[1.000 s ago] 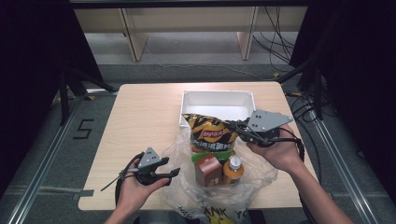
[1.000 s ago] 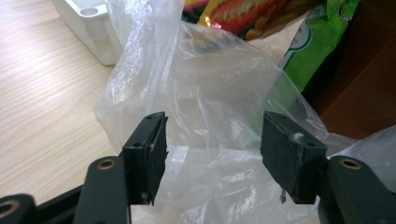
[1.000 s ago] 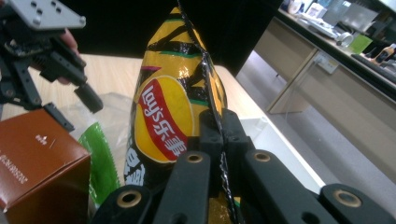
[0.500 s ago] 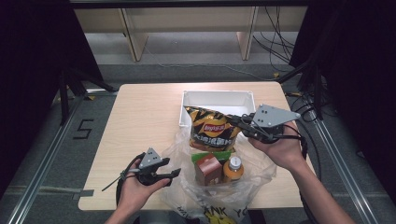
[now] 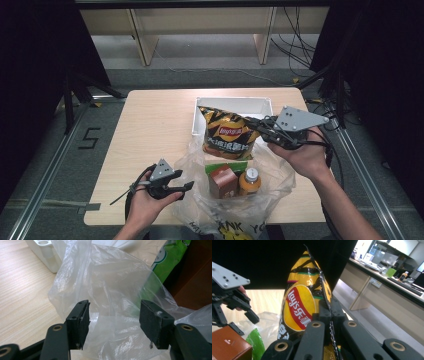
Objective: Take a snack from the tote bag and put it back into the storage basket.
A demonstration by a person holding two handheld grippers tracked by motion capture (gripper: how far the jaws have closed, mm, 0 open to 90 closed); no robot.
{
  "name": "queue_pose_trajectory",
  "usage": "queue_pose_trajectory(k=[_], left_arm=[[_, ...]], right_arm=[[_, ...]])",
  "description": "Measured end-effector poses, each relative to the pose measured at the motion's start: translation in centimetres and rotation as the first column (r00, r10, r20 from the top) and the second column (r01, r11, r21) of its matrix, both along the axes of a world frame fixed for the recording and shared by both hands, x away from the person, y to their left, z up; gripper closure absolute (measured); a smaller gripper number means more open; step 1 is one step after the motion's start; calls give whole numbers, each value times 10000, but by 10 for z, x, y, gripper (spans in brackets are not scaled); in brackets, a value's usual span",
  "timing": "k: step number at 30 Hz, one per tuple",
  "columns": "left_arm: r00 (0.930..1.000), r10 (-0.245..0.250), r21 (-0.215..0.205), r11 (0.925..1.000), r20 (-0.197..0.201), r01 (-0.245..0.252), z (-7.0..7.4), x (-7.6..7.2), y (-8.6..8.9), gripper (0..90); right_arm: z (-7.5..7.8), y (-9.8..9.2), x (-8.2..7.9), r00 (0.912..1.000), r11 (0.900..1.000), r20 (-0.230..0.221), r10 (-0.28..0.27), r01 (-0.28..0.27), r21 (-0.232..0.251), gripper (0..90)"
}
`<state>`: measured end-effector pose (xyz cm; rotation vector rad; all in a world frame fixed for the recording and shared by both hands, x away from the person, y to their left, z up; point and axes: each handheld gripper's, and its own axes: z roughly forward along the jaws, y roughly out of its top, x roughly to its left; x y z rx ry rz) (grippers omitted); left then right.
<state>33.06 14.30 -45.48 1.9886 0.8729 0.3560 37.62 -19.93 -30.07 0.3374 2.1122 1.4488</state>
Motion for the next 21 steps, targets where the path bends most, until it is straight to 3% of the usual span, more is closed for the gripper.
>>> queue_pose_trajectory(k=[3,5,9,11,12,15,16,17,18,19,21], left_arm=[[9999,93,-50,9999,-52,-94,0,0,-1,413],[9998,178,-49,9998,13,-178,-1,-1,-1,414],[9999,-106,220,9997,20,105,-1,0,0,417],[9999,-38,150,9999,-161,40,-3,0,-1,418],[9999,-121,222,9997,-1,121,-3,0,0,418],[9999,-156,440,9989,-50,158,-4,0,0,419],[10000,-35,240,9997,-88,37,-5,0,-2,420],[9999,-67,224,9997,-97,69,-5,0,-2,420],[9999,-65,236,9997,-94,68,-5,0,-2,420],[9999,-72,264,9996,-89,75,-5,0,-2,420],[9999,-109,157,9998,-80,110,-6,0,-2,421]], right_arm=[[-3,1,1,9999,9996,40,166,-165,-230,900],[-7,4,0,9997,9995,-189,128,-133,-276,900],[-10,4,0,9994,9994,-265,209,-216,-252,900],[-6,3,0,9998,9999,-122,136,-137,-81,900],[-3,2,0,9999,9999,29,118,-118,-109,900],[3,-1,-1,9998,9998,-115,167,-166,91,900],[6,-3,0,9997,9997,74,232,-232,46,900],[6,-2,-1,9997,9995,-179,188,-183,271,900],[8,-4,0,9998,9997,37,182,-183,179,900],[9,-4,-1,9997,9996,-155,189,-186,232,900],[11,-5,-1,9999,9993,-45,116,-115,343,900]])
